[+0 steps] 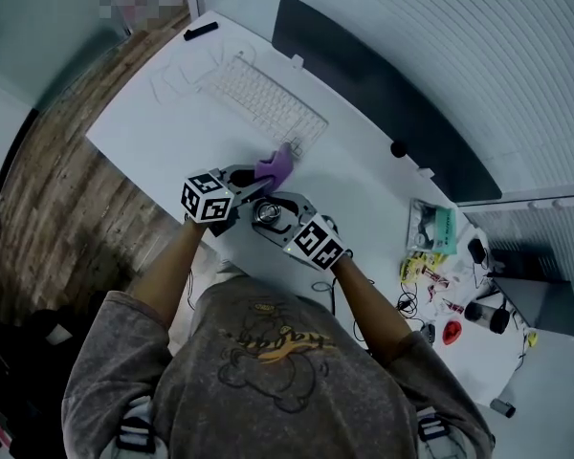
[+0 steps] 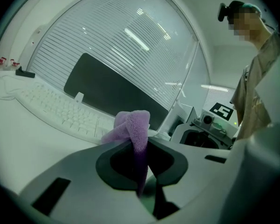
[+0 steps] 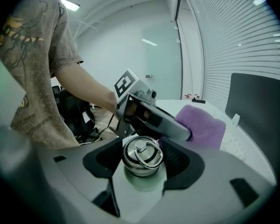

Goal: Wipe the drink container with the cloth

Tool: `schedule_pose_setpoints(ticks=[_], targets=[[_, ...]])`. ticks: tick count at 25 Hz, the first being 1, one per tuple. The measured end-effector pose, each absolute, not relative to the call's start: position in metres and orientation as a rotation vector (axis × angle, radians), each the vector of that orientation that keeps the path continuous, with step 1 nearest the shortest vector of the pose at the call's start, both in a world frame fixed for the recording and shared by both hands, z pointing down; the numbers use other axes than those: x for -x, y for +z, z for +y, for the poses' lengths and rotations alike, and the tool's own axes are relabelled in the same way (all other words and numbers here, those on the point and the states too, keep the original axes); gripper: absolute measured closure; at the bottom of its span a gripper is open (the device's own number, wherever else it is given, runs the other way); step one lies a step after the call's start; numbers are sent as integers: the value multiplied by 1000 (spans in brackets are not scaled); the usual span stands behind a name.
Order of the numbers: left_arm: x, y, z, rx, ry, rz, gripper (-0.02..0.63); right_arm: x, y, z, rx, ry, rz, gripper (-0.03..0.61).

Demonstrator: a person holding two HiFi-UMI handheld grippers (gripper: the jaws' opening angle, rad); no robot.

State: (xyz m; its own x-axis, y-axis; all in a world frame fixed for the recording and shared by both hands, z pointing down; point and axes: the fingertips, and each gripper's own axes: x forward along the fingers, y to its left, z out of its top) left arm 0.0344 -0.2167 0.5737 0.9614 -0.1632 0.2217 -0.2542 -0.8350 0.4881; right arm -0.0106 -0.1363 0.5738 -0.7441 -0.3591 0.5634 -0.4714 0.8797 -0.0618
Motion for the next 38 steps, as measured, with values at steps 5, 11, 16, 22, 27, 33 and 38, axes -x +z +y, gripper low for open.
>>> schedule_pose_setpoints(ticks=[5,11,16,22,27,33,38], targets=[[-55,585,-213,-2545,247,-141,561,10,573,-137,-620,300,-2498,310],[-70,598,-214,-2467,261,-11,561,10,574,-138,-631,317,-2502,310],[-83,609,-202,-2365,308,166,561,11,574,-139,-648,334,-2508,310],[-94,615,-191,-2291,343,321,561,11,574,-139,-667,350,-2514,310],[-98,617,-190,-2200,359,415,561,10,574,-140,-684,377,-2519,310],[-99,618,-186,-2149,385,497,563,10,576,-139,-689,403,-2523,310],[-99,619,-184,-2143,407,520,562,10,576,-140,-698,410,-2514,310]])
